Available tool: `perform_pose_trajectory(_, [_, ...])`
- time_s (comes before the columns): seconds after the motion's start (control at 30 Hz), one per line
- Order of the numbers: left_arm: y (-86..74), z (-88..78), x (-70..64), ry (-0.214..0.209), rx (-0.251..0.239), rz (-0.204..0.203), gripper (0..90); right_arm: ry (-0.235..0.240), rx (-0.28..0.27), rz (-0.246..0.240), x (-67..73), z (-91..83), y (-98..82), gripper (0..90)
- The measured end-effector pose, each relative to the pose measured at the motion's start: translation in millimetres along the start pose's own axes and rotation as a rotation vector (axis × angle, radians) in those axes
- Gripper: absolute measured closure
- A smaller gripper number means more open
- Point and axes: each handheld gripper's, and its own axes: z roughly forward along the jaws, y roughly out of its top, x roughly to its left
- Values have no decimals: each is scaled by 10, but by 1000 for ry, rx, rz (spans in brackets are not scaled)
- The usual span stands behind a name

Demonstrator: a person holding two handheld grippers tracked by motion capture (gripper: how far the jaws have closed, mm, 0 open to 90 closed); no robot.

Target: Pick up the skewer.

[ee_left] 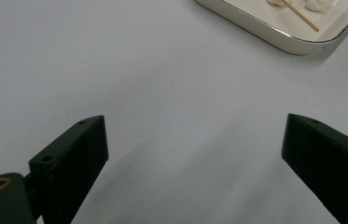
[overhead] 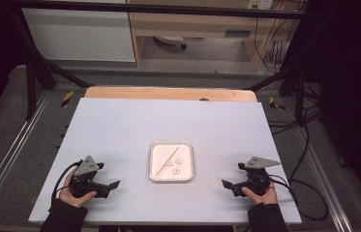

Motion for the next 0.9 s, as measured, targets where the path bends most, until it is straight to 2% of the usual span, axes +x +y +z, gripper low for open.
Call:
perform_pose_trajectory(0.37, [27,19,-26,-5,9,5,73,-1,3,-3,-2,1,1,10])
perform_pose_trajectory(0.9, [145,51,-107,-6,5,10,77,-4,5,-4,4,6,0,9])
